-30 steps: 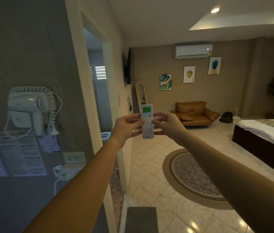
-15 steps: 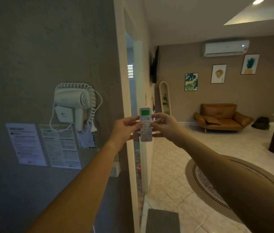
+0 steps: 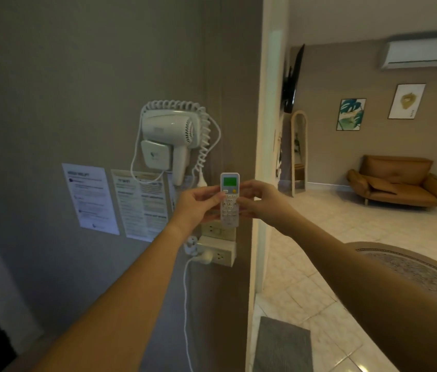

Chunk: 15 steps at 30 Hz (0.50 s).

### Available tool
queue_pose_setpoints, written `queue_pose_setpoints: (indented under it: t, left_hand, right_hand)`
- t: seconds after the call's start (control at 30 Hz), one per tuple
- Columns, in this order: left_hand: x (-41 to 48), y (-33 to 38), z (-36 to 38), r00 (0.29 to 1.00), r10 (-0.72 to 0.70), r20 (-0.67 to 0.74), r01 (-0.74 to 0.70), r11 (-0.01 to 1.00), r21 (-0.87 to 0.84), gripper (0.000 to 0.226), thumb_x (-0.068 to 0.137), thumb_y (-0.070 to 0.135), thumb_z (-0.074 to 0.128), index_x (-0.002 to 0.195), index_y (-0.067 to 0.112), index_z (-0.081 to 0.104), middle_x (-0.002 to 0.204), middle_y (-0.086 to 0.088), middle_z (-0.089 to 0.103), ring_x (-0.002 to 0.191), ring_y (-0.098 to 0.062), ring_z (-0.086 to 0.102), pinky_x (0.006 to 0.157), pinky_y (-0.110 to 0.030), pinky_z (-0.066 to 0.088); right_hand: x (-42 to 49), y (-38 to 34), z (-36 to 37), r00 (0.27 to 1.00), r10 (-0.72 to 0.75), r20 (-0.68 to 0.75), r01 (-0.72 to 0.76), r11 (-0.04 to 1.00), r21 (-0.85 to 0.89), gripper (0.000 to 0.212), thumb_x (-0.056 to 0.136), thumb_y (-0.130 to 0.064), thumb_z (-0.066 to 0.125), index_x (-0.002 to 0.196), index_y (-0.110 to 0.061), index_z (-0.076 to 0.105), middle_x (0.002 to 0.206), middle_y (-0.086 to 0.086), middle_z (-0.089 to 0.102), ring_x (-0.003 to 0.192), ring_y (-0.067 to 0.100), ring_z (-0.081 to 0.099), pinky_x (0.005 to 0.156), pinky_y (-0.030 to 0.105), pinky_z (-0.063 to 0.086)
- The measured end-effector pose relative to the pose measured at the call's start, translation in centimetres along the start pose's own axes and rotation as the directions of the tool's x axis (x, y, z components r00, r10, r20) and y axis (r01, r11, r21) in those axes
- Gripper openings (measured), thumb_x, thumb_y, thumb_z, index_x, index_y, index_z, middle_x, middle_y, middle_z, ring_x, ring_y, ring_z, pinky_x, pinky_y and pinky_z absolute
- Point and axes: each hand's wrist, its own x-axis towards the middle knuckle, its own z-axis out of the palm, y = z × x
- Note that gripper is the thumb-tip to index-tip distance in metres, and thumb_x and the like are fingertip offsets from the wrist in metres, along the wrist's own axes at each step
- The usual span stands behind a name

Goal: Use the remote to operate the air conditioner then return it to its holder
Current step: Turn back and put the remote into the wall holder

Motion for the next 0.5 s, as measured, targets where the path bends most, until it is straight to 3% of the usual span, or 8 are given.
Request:
queue_pose_setpoints:
  t: [0.1, 0.3, 0.5]
  left_hand:
    - [0.0, -1.0, -2.4, 0.999, -0.029, -0.013, 0.029, 0.999, -0.012, 0.032, 0.093, 0.012, 0.078, 0.125, 0.012, 0.076, 0.11, -0.01, 0.083, 0.099, -0.028, 0.081, 0.083, -0.04, 0.067]
    - [0.1, -3.3, -6.6, 0.997, -0.061, -0.037, 0.06, 0.998, -0.016, 0.032, 0.095, 0.009, 0.076, 0.126, 0.011, 0.075, 0.112, -0.011, 0.082, 0.1, -0.03, 0.08, 0.081, -0.04, 0.067]
    - [0.4, -5.8, -9.7, 0.994, -0.1, -0.042, 0.099, 0.995, -0.014, 0.025, 0.094, 0.007, 0.076, 0.117, 0.017, 0.078, 0.106, -0.003, 0.084, 0.097, -0.021, 0.081, 0.079, -0.032, 0.067]
  right_hand:
    - [1.3, 1.0, 2.3, 0.999, -0.012, 0.039, 0.013, 1.0, -0.015, 0.03, 0.096, -0.013, 0.074, 0.125, -0.01, 0.067, 0.105, 0.009, 0.077, 0.088, 0.018, 0.081, 0.076, 0.039, 0.068]
    - [3.2, 2.4, 6.3, 0.996, -0.02, 0.087, 0.027, 0.997, -0.076, 0.029, 0.096, -0.011, 0.075, 0.123, -0.009, 0.067, 0.104, 0.011, 0.077, 0.089, 0.02, 0.079, 0.07, 0.03, 0.066]
    - [5.0, 4.8, 9.7, 0.993, -0.04, 0.115, 0.059, 0.984, -0.167, 0.025, 0.093, -0.012, 0.078, 0.117, -0.012, 0.07, 0.1, 0.005, 0.077, 0.087, 0.018, 0.079, 0.076, 0.037, 0.068]
